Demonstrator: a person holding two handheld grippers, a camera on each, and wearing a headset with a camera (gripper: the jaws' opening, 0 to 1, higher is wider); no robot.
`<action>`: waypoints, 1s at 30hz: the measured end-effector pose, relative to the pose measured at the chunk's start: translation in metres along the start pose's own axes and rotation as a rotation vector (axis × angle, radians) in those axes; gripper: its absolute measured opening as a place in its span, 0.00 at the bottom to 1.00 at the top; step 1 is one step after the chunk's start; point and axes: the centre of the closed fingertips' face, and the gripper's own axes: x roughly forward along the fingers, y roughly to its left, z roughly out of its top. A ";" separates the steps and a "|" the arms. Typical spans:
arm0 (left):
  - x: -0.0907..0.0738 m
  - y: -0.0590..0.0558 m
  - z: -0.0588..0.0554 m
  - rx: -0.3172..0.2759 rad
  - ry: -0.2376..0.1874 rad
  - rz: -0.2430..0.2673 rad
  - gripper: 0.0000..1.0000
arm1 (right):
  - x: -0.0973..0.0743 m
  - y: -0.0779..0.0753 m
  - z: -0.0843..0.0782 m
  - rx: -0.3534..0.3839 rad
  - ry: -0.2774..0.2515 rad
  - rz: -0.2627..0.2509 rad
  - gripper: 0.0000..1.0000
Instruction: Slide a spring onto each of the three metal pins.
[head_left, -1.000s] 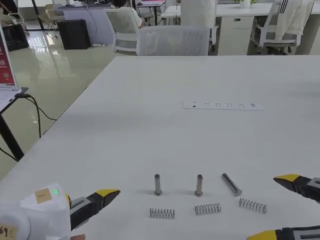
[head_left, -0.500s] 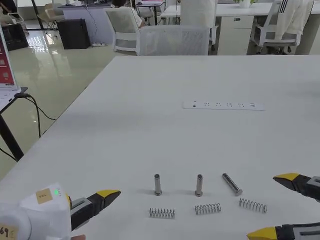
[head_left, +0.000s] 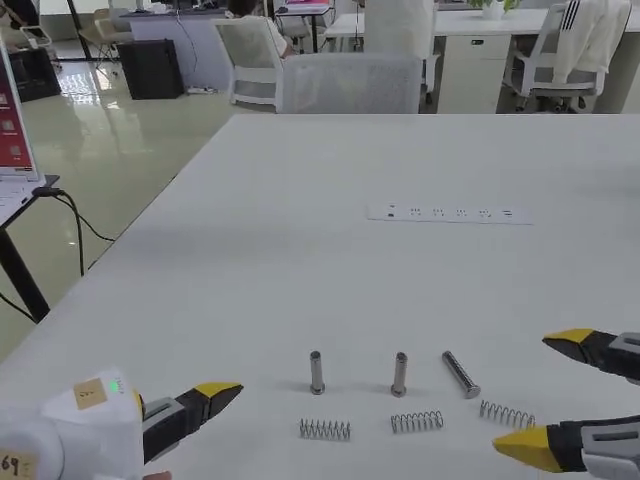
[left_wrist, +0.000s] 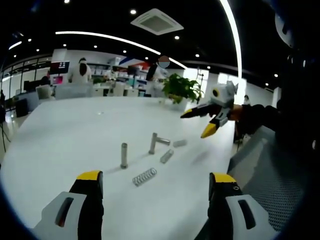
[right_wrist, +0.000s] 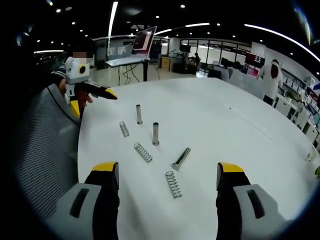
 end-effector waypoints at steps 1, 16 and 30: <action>0.000 0.000 0.000 -0.001 -0.001 0.000 0.84 | 0.001 0.000 0.001 -0.001 -0.003 0.000 0.80; 0.000 -0.001 0.000 0.000 -0.001 -0.002 0.83 | 0.002 -0.002 0.000 -0.009 0.013 -0.004 0.78; -0.001 0.001 0.000 -0.003 -0.003 0.003 0.83 | 0.017 -0.020 0.012 -0.035 0.058 -0.014 0.68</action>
